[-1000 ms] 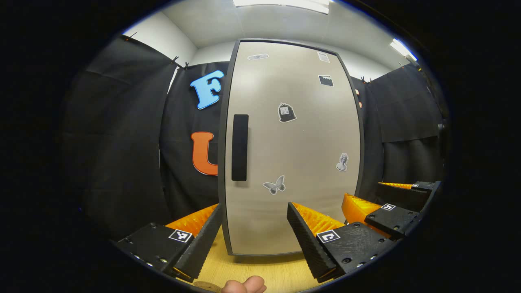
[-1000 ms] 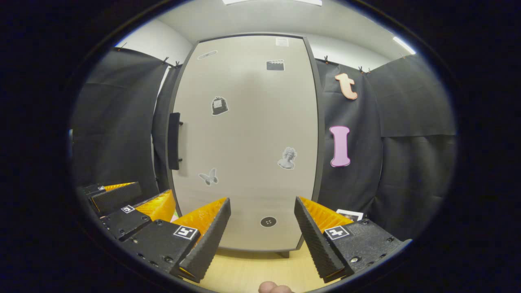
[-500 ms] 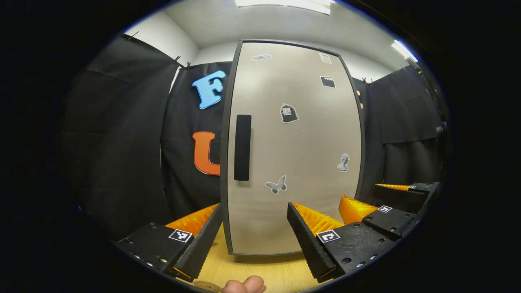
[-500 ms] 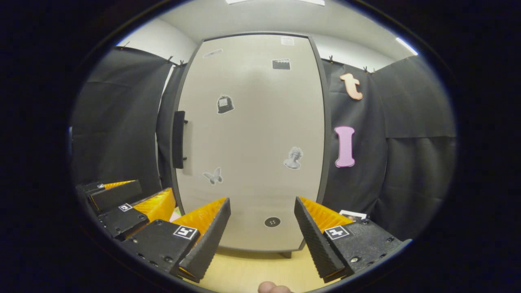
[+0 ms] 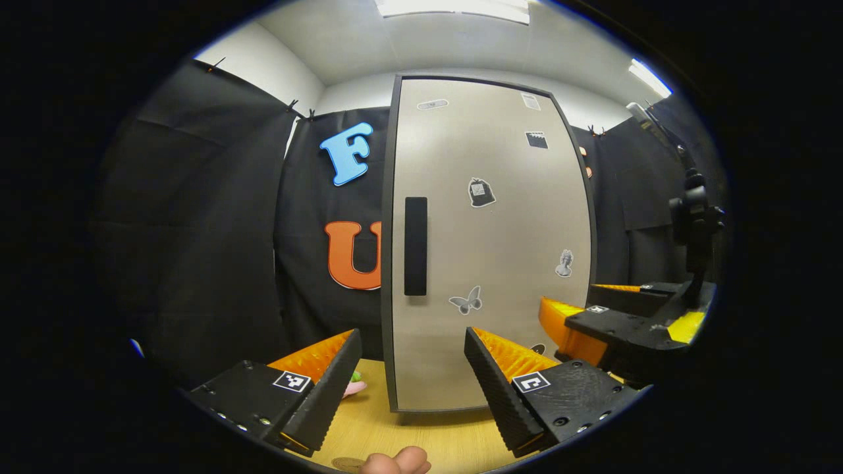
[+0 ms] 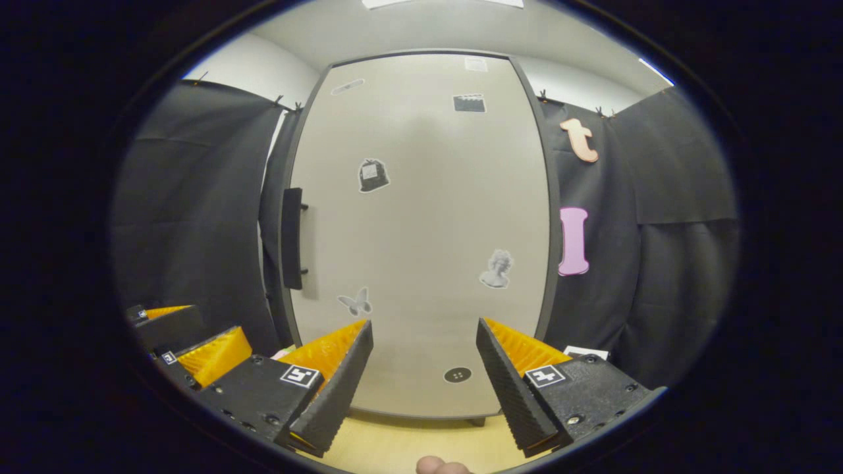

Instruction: Open the cabinet door with the right hand, grasp the bottle in the cabinet with the left hand and place it on the coaster, then close the cabinet door with the right hand.

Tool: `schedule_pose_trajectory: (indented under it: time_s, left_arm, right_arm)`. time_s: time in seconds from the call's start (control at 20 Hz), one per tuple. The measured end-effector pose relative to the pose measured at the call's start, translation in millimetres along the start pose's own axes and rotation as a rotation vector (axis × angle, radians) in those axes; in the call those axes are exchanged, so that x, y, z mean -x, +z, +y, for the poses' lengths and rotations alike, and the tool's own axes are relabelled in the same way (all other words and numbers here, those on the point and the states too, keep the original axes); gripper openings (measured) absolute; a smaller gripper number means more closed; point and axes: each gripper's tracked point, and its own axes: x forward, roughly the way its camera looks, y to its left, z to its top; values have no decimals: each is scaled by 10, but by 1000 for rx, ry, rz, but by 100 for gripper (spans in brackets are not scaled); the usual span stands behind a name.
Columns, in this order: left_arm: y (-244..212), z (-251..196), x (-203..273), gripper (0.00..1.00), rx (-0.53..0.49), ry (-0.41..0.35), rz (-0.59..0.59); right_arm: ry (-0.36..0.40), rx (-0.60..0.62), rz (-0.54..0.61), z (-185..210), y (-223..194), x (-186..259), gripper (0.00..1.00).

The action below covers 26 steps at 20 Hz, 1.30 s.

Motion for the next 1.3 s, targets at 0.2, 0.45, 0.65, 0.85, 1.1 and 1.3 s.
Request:
schedule_pose_trajectory:
  time_s: [0.2, 0.45, 0.65, 0.85, 1.1, 1.3]
  left_arm:
    - [17, 98, 166, 95, -29, 16, 0]
    - [-106, 398, 320, 95, -52, 62, 18]
    - [-110, 643, 501, 94, -58, 124, 29]
    - [-156, 906, 633, 94, -56, 195, 42]
    - [-194, 1142, 779, 94, -49, 261, 63]
    - [-238, 1218, 851, 94, -39, 282, 79]
  right_arm:
    - [61, 35, -28, 273, 168, -187, 98]
    - [143, 62, -69, 701, 406, -452, 99]
    - [207, 83, -94, 1121, 517, -671, 99]
    - [239, 96, -90, 1412, 546, -864, 99]
    - [255, 107, -84, 1584, 527, -982, 100]
    - [255, 116, -88, 1639, 522, -993, 100]
